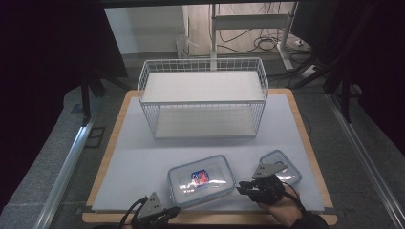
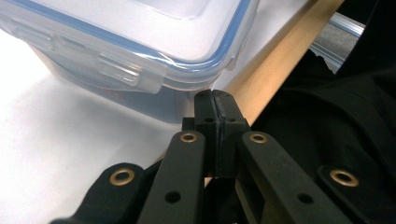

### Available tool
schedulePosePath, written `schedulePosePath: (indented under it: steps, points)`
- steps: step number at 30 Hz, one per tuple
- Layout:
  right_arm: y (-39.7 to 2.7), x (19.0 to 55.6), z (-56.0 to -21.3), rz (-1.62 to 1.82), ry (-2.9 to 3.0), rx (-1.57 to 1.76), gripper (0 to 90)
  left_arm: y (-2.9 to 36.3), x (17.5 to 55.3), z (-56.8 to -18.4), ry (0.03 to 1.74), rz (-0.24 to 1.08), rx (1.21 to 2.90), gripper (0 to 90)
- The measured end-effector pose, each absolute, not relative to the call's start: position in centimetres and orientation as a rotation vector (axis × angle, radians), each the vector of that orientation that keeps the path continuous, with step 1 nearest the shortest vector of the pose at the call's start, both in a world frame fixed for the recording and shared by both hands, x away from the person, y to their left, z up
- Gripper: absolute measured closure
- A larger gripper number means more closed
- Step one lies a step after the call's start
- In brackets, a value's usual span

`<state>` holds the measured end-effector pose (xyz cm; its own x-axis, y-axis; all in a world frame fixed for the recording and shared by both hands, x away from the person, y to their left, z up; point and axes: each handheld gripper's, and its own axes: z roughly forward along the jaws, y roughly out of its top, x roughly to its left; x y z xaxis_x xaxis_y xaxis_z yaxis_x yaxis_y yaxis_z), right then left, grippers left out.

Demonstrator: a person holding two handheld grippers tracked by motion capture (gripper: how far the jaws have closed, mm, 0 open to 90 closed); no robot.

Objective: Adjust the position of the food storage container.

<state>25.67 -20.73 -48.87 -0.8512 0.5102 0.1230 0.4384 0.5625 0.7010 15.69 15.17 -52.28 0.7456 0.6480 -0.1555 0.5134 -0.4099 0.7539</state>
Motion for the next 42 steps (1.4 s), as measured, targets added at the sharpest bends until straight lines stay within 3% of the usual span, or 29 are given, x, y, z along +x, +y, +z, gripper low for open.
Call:
schedulePosePath:
  steps: [10, 18, 42]
  points:
    - [-19.7, 25.6, -49.4, 1.155, 2.721, 0.793, 72.5, 14.7, 17.6, -52.7, 0.863, 0.184, 2.135, 89.0]
    - [-18.8, 25.2, -49.9, 1.132, 2.801, 0.739, 84.9, 15.2, 18.5, -52.8, 0.877, 0.205, 2.161, 89.0]
    - [-17.3, 26.7, -50.6, 1.163, 2.769, 0.760, 86.9, 15.4, 23.7, -52.7, 0.814, 0.180, 2.237, 88.1]
